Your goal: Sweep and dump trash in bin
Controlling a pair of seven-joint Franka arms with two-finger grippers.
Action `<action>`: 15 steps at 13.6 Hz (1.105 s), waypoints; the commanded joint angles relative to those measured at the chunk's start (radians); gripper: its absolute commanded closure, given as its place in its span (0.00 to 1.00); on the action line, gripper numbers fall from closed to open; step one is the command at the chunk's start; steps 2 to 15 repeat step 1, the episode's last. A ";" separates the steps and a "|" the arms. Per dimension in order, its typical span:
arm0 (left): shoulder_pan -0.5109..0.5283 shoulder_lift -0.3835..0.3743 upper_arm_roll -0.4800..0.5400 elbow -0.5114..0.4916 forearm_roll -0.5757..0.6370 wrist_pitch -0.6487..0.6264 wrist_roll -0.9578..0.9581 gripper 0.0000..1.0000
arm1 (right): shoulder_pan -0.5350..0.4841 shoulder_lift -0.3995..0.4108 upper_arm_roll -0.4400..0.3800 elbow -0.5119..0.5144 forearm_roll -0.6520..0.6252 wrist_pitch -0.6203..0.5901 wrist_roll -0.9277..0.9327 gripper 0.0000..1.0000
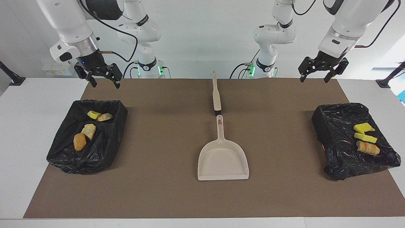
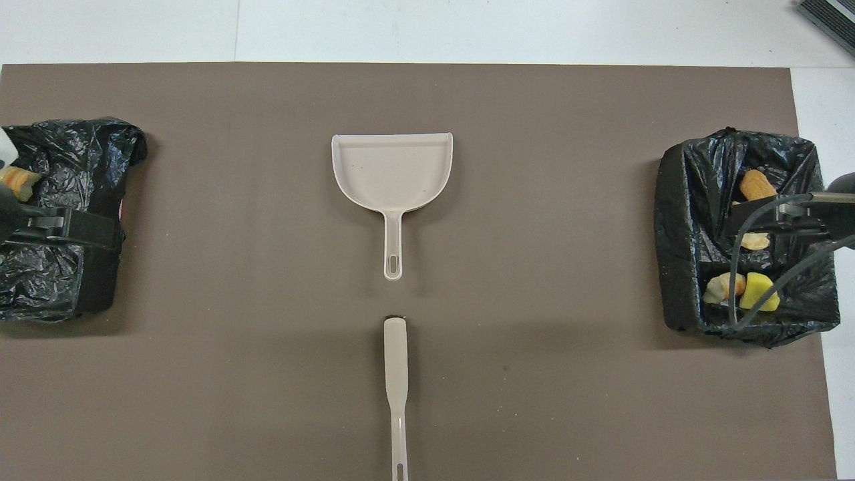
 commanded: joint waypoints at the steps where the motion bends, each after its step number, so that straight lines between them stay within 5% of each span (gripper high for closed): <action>1: 0.015 -0.025 -0.009 -0.034 0.011 0.024 0.015 0.00 | -0.005 -0.015 0.002 -0.015 0.013 0.013 -0.026 0.00; 15: 0.015 -0.025 -0.009 -0.034 0.011 0.024 0.015 0.00 | -0.005 -0.015 0.002 -0.015 0.013 0.013 -0.026 0.00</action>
